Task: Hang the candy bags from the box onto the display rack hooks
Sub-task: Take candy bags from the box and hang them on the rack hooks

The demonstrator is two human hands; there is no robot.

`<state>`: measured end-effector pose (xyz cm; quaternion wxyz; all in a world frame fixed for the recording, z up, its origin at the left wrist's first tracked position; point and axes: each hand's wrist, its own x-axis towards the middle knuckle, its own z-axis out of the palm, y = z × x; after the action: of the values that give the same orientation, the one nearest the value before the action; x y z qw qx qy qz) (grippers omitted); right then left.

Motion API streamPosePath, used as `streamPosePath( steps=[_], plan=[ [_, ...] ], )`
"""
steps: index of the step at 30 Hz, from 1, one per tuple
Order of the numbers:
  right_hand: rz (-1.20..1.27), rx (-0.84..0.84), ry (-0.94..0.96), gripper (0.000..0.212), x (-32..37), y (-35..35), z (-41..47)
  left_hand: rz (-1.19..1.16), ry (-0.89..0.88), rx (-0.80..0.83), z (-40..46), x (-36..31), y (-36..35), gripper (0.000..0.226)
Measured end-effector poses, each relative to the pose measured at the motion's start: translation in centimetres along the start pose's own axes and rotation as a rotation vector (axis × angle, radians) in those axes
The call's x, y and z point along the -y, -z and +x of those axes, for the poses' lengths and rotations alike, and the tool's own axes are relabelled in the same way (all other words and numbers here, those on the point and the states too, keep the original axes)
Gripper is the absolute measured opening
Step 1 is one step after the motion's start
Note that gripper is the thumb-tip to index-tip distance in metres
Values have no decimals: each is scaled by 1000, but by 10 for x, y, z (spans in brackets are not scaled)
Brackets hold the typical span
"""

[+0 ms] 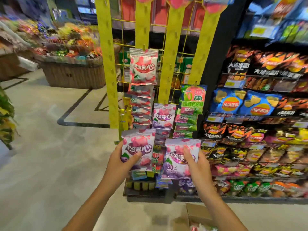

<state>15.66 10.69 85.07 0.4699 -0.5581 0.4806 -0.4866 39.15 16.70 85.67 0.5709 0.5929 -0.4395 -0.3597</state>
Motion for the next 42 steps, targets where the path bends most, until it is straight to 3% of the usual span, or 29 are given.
streamPosePath(
  steps=[5,10,14,18,21,25,30,42],
  plan=[
    [-22,-86,13,52,1,-22,10,-21,-47,37,32,-21,22,47],
    [28,-169,51,45,20,-28,38,-28,-103,87,52,-51,15,51],
    [9,-182,163,45,30,-35,71,32,-120,27,77,-51,16,53],
    [19,-152,238,30,43,-40,101,80,-114,-13,96,-65,13,81],
    [57,-109,236,30,50,-40,128,87,-167,-45,112,-75,7,58],
    [42,2,235,46,49,-44,166,89,-203,-74,132,-81,-2,45],
    [-10,51,253,61,52,-56,197,107,-257,-72,150,-83,-3,48],
    [-71,-69,214,69,41,-79,223,55,-249,9,190,-71,13,50]
  ],
)
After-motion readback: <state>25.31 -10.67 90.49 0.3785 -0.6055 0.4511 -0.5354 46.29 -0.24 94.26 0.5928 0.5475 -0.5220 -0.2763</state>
